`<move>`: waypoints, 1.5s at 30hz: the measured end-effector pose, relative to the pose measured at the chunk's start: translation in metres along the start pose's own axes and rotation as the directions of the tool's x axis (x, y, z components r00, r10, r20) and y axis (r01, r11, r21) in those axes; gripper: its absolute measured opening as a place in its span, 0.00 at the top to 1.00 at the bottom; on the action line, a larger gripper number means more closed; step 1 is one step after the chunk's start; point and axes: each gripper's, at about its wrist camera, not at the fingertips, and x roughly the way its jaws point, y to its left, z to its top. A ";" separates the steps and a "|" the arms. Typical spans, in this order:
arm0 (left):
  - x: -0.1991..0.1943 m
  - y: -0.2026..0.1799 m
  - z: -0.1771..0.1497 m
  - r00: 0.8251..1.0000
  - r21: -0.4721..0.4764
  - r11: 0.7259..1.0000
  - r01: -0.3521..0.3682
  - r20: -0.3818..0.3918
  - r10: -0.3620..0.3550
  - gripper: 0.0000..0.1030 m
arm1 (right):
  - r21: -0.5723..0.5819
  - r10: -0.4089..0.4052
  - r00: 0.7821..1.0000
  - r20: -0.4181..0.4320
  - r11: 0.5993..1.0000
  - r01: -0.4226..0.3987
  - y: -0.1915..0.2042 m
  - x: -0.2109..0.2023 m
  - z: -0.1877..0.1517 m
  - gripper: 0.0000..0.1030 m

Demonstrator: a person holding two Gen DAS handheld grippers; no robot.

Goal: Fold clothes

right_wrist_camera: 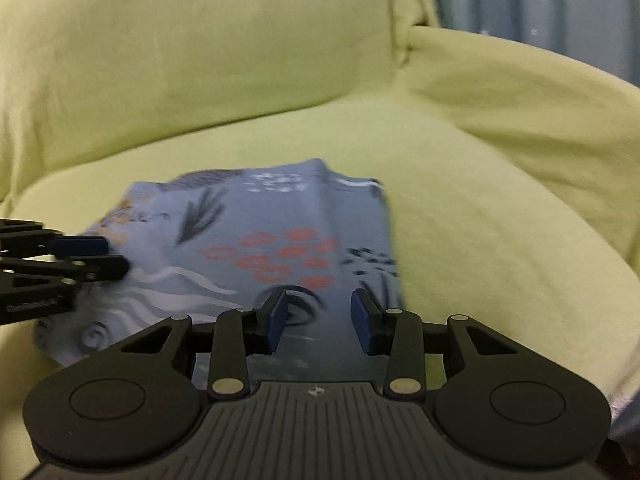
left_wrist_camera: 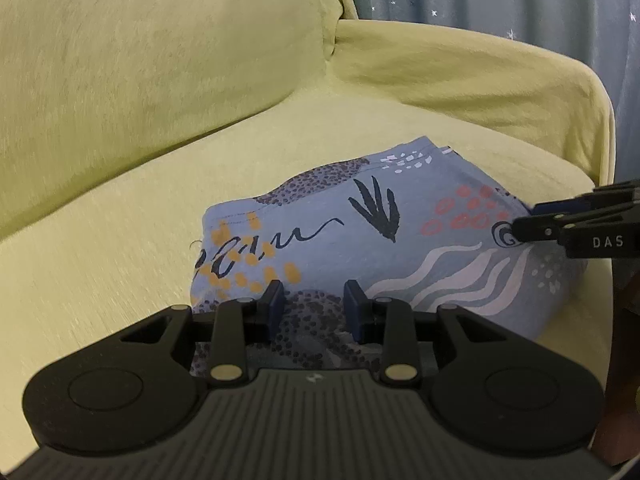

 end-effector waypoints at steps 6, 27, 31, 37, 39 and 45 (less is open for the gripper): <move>0.004 -0.001 0.001 1.000 -0.008 1.000 -0.008 0.011 0.008 0.72 | 0.013 -0.008 0.998 0.055 1.000 0.007 -0.003 -0.014 -0.001 0.62; -0.067 -0.033 -0.021 0.991 0.495 0.868 0.032 0.098 -0.092 0.68 | -0.394 0.059 0.997 0.042 0.918 -0.037 0.037 -0.055 -0.014 0.51; -0.069 -0.066 -0.049 0.990 0.717 0.695 0.058 0.050 -0.134 0.65 | -0.651 0.052 0.999 0.012 0.758 -0.032 0.071 -0.055 -0.041 0.46; -0.050 -0.103 -0.063 0.993 0.834 0.547 -0.070 0.109 -0.039 0.55 | -0.794 0.024 0.996 0.087 0.606 0.055 0.094 -0.042 -0.062 0.46; -0.046 -0.105 -0.059 0.993 0.837 0.538 -0.099 0.121 -0.006 0.54 | -0.823 0.024 0.993 0.118 0.561 0.084 0.100 -0.039 -0.067 0.46; -0.039 -0.073 -0.049 0.980 0.787 0.588 -0.188 0.107 0.169 0.55 | -0.834 -0.093 0.977 0.190 0.511 0.211 0.088 -0.023 -0.065 0.47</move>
